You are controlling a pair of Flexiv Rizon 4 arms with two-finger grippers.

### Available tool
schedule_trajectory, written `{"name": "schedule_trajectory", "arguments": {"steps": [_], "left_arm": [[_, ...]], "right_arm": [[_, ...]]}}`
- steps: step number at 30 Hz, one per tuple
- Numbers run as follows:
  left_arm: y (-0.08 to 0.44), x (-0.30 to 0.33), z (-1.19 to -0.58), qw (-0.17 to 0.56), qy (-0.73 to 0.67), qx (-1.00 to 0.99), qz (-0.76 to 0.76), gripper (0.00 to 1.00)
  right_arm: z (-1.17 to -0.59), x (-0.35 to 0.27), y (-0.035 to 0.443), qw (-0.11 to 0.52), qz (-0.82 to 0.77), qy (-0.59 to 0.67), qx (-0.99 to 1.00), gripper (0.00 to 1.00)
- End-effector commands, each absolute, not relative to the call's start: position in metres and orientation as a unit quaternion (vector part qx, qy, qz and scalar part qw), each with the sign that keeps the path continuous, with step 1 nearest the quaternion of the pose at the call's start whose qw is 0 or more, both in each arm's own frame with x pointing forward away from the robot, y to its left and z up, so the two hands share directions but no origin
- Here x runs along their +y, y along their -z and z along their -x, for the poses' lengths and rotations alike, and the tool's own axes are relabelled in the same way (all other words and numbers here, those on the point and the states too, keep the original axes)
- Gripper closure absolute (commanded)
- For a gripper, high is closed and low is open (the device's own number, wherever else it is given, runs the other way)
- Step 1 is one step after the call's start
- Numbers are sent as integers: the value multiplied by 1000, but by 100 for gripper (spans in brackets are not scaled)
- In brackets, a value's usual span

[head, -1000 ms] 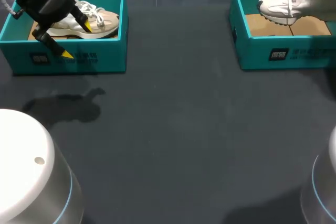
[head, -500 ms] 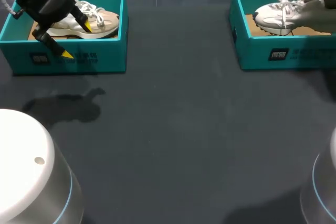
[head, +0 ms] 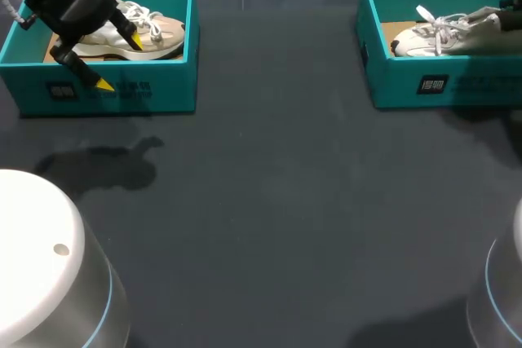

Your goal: Take the shoe out of the shoebox, open the shoe tongue, remove and reinsert the insole, then place the shoe into the shoebox

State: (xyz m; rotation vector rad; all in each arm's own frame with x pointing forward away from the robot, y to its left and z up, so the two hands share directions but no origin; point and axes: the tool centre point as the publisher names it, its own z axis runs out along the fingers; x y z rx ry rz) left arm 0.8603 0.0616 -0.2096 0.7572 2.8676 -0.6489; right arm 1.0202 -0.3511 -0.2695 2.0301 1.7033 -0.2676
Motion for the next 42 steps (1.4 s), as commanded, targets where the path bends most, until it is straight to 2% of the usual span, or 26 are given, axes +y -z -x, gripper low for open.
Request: {"name": "schedule_trajectory", "arguments": {"steps": [1, 15, 40, 42], "left_arm": [[209, 62, -860, 53, 213, 943, -250, 0], [209, 62, -860, 53, 213, 943, -250, 0], [209, 62, -860, 53, 213, 943, -250, 0], [209, 62, -860, 53, 213, 943, -250, 0]], "right_arm": [[-1018, -351, 267, 238, -740, 96, 621, 100], [-1009, -349, 310, 219, -744, 98, 623, 100], [-1021, -341, 351, 173, -733, 100, 650, 100], [-1021, -341, 354, 169, -733, 100, 651, 83]]}}
